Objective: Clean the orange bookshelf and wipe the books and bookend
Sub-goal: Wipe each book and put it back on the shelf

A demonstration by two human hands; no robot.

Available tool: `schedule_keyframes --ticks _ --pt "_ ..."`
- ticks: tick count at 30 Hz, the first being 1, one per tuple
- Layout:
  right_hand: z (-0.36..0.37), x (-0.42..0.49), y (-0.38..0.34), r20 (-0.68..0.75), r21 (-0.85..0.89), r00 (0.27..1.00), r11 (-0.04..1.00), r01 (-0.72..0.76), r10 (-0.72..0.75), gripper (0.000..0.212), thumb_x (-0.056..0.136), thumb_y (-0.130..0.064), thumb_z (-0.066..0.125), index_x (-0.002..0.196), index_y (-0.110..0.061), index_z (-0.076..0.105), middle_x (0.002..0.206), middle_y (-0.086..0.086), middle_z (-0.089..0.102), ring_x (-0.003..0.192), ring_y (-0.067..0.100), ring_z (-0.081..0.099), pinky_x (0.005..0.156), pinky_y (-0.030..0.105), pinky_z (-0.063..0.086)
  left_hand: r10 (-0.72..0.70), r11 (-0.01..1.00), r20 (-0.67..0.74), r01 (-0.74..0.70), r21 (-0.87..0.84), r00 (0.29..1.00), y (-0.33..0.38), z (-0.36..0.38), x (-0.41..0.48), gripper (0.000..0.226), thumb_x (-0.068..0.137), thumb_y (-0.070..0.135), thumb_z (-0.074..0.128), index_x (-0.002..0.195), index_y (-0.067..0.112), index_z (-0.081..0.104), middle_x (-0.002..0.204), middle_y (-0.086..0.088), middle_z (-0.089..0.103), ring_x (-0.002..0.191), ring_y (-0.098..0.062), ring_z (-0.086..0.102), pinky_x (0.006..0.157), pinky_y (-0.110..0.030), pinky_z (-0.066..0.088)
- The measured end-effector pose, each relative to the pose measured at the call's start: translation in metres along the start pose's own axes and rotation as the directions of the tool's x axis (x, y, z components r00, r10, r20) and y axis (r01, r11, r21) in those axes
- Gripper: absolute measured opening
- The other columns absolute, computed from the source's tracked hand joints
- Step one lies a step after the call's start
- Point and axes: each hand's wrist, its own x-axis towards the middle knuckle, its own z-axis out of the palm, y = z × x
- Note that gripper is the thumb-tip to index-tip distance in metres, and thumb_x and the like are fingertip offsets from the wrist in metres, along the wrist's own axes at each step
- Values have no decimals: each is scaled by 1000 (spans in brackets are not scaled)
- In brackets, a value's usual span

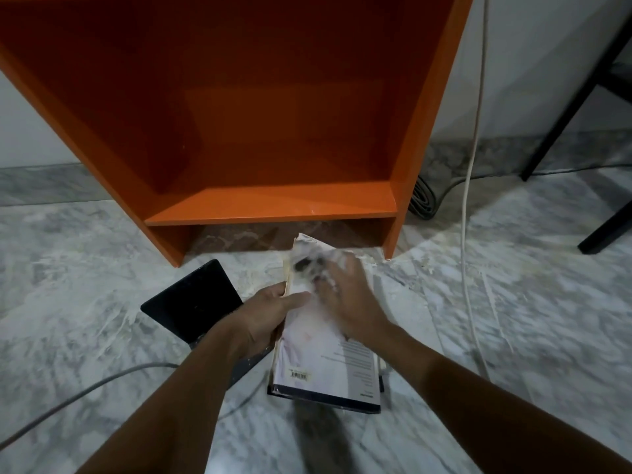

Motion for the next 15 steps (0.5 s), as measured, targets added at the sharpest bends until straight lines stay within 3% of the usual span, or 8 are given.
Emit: schedule_keyframes --ticks 2,5,8,10,12,13,15 --pt "9 12 -7 39 -40 986 986 163 -162 42 95 -43 43 126 -22 62 122 7 46 115 22 43 93 32 38 9 1000 15 -10 4 1000 0 1 -2 23 97 9 58 117 1 64 111 -23 71 99 -35 71 78 -38 60" --pt "13 34 4 -90 -88 987 988 127 -135 42 94 -38 47 127 -17 63 122 11 50 114 26 45 91 37 41 -3 1000 20 3 -7 1000 -2 -1 -4 26 97 10 58 122 4 64 111 -18 73 101 -36 70 82 -41 60" --pt "10 44 39 -211 -154 971 977 -147 113 39 100 -42 45 128 -21 61 125 11 51 110 24 49 91 39 46 -19 1000 23 19 -3 1000 -1 -5 -7 26 97 10 58 122 7 64 113 -15 73 99 -31 72 75 -37 60" --pt "1 42 67 -288 -101 882 904 -415 373 45 99 -53 36 121 -24 63 125 9 56 113 27 52 93 40 46 -21 1000 19 21 12 1000 0 -8 -9 26 97 11 59 122 9 64 114 -14 73 102 -32 71 82 -41 59" --pt "-6 28 77 -328 -10 789 833 -554 520 51 99 -55 32 115 -20 65 123 12 59 116 32 53 93 39 44 -12 999 8 12 32 1000 1 -11 -9 27 97 13 60 123 9 65 115 -13 73 105 -33 70 92 -47 55" --pt "-5 17 73 -338 14 795 847 -531 504 51 100 -55 33 117 -19 65 124 13 58 117 32 53 94 38 45 -8 999 -5 8 36 1000 1 -12 -8 28 97 14 60 123 8 65 114 -13 73 105 -34 70 95 -49 54" --pt "4 -8 44 -332 23 888 944 -330 318 43 102 -49 40 127 -22 60 129 4 50 115 22 52 94 33 48 -5 999 -21 6 54 1000 3 -9 -8 25 97 13 60 120 6 67 112 -15 73 101 -35 71 92 -47 55"
